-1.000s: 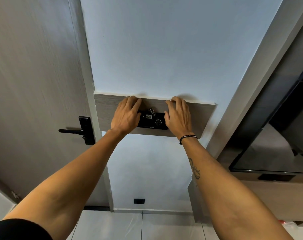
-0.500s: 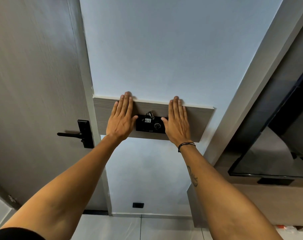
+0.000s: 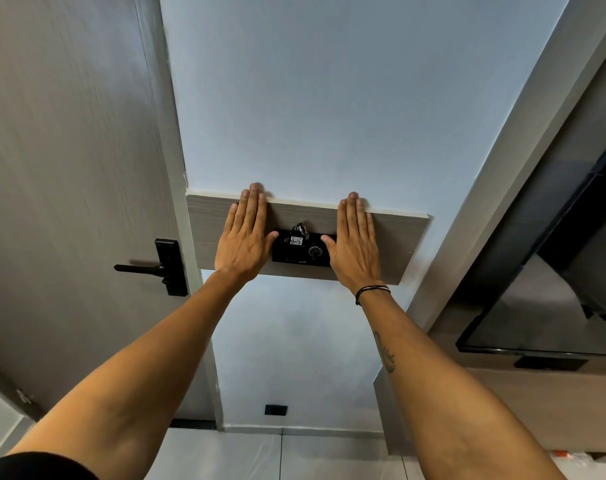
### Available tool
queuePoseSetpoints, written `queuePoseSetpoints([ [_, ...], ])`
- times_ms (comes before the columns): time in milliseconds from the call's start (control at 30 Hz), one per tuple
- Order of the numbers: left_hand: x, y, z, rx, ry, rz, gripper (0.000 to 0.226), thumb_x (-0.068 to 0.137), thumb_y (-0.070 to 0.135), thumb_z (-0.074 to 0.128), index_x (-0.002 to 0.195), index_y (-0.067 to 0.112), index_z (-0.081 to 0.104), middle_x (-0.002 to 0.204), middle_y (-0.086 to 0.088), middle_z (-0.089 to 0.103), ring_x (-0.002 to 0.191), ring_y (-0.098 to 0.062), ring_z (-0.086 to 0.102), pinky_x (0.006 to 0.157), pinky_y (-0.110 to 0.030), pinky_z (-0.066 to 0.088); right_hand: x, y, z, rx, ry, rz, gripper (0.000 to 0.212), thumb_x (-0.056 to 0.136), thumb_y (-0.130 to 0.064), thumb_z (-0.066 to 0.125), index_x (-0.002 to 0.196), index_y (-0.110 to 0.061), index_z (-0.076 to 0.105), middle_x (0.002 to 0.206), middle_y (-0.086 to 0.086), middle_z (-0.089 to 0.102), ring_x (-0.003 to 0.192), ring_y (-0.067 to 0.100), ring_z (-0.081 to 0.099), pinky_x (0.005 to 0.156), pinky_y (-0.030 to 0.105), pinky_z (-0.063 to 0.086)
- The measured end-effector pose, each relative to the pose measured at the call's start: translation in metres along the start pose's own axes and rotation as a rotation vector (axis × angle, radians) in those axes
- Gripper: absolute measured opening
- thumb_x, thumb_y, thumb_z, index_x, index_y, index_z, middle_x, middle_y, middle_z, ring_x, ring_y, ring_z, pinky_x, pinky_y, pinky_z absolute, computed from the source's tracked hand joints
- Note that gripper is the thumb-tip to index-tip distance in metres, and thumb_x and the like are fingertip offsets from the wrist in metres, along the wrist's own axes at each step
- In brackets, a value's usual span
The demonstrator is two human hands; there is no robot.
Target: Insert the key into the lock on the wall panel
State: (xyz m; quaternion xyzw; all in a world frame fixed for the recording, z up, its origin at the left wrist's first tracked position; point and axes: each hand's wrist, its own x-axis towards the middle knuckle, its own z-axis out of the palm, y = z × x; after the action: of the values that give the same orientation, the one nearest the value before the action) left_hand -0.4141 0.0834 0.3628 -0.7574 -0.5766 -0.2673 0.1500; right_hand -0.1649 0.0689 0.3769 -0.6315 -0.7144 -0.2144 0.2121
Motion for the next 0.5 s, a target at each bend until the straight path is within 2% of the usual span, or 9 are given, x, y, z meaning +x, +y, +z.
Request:
queuePoseSetpoints([
  [333, 0.0002, 0.0023, -0.0031, -0.006, -0.021, -0.018, 0.077, 0.114, 0.052, 0.021, 0.170, 0.005, -0.003, 0.180, -0.014, -0.012, 0.168, -0.028, -0.011, 0.138, -0.047, 0.002, -0.0001, -0.0020, -0.0028, -0.018, -0.006, 0.009, 0.086, 0.109, -0.053, 0.039, 0.168, -0.004, 0.002, 0.178, 0.017, -0.004, 0.167, 0.032, -0.003, 0.136, 0.050, 0.012],
  [500, -0.0002, 0.0035, -0.0037, -0.034, -0.026, -0.024, 0.077, 0.114, 0.049, 0.026, 0.170, 0.005, -0.003, 0.180, -0.012, -0.014, 0.168, -0.028, -0.012, 0.139, -0.047, 0.002, -0.0009, -0.0037, -0.0022, -0.020, -0.026, 0.020, 0.087, 0.109, -0.055, 0.039, 0.168, -0.004, 0.001, 0.178, 0.017, -0.006, 0.167, 0.031, -0.005, 0.136, 0.051, 0.011],
])
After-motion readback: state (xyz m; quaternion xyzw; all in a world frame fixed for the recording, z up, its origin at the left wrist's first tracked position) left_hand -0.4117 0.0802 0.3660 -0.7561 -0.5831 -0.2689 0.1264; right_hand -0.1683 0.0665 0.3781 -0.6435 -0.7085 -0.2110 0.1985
